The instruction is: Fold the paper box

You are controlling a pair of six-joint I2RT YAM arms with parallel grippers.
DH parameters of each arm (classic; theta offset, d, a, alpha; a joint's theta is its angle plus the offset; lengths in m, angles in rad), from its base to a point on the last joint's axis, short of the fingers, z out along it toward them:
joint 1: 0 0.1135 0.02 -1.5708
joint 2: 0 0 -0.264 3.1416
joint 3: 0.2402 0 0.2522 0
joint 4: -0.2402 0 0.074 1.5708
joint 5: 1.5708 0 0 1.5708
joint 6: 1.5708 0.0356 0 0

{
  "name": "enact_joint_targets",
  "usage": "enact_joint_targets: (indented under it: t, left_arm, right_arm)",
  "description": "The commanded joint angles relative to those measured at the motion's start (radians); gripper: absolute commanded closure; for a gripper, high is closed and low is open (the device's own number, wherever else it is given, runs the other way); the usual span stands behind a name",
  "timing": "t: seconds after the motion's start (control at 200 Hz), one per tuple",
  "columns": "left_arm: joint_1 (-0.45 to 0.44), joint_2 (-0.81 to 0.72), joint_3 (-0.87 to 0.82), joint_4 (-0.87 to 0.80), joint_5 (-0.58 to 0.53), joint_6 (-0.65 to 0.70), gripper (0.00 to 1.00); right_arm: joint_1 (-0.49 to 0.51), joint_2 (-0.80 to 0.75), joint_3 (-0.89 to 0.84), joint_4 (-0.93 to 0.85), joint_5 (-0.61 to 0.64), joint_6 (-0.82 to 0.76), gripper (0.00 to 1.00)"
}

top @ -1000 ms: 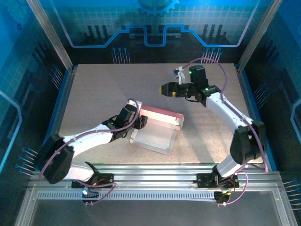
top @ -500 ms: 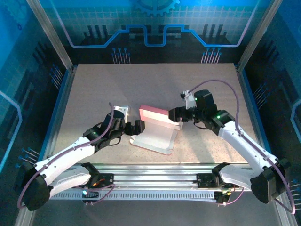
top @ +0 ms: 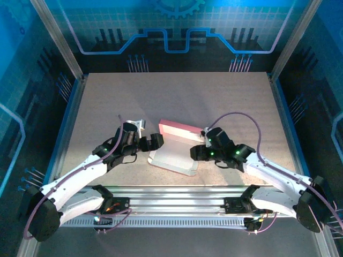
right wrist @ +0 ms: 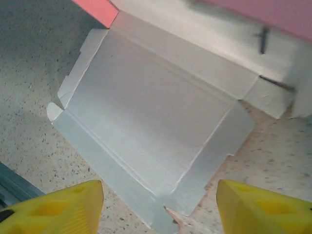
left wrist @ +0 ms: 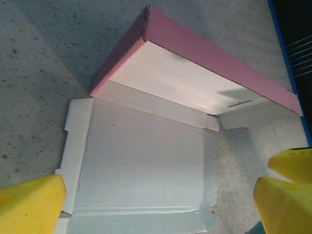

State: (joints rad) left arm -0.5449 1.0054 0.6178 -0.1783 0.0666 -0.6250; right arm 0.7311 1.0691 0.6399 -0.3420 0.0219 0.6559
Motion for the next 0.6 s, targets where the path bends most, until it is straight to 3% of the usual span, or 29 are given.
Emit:
enact_joint_targets:
  t: [0.0, 0.225, 0.595]
  left_arm:
    - [0.005, 0.025, -0.013, 0.039, 0.079, -0.042, 0.01]
    - [0.003, 0.052, -0.097, 0.13, 0.091, -0.134, 0.01]
    - [-0.027, -0.062, -0.204, 0.14, -0.041, -0.248, 0.01]
  right_arm:
    - [0.077, 0.029, -0.037, 0.132, 0.049, 0.083, 0.35]
    - [0.195, 0.107, -0.117, 0.31, 0.037, 0.165, 0.32]
    - [0.189, 0.223, -0.169, 0.396, -0.026, 0.192, 0.31]
